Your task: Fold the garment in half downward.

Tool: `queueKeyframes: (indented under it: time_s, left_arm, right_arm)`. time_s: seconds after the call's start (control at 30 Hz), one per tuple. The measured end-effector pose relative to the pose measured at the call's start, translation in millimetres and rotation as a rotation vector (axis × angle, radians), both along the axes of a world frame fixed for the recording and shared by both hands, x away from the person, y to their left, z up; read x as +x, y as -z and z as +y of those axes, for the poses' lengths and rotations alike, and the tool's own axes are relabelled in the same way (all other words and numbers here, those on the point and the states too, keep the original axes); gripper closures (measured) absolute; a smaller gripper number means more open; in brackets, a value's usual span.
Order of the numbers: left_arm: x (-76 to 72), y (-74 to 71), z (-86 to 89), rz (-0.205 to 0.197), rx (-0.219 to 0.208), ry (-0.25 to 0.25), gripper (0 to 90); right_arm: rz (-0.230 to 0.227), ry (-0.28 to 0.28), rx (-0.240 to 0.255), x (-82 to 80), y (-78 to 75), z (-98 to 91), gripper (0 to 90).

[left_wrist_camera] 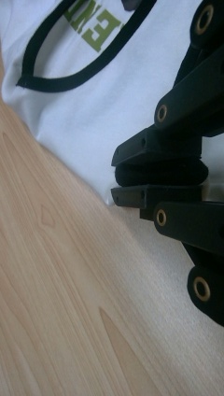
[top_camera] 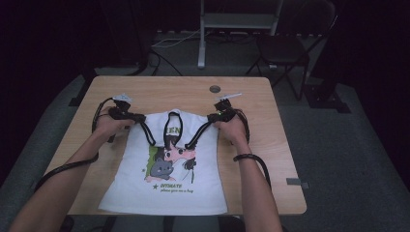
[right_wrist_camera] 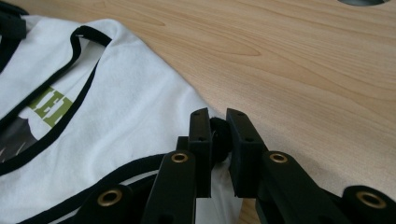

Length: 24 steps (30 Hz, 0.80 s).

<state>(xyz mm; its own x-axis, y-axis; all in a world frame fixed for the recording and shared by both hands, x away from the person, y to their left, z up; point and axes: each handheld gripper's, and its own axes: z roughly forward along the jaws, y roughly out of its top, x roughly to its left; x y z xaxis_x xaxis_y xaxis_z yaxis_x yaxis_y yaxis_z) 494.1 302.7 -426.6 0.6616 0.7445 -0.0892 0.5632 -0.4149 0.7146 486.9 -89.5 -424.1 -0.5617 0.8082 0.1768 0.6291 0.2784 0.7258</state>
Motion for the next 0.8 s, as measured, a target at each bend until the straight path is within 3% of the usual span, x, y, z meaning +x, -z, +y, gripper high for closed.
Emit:
queueKeyframes:
  time_s: [0.23,0.4,0.53,0.8]
  left_arm:
    - [-0.4,-5.3,-0.7,-0.021,-0.023,-0.016,81.2]
    - [1.5,-14.4,0.6,-0.054,-0.073,-0.036,81.3]
    - [4.0,-24.5,2.6,-0.078,-0.149,-0.058,81.3]
    - [8.5,-44.6,8.7,-0.115,-0.220,-0.084,81.2]
  right_arm:
    - [0.000,-0.002,0.007,-0.5,1.5,0.7,81.9]
    - [-0.016,0.010,0.054,2.3,-8.1,-2.2,82.0]
    - [-0.041,0.021,0.081,8.0,-19.4,-5.0,81.9]
    - [-0.101,0.014,0.124,13.4,-39.8,-4.3,81.7]
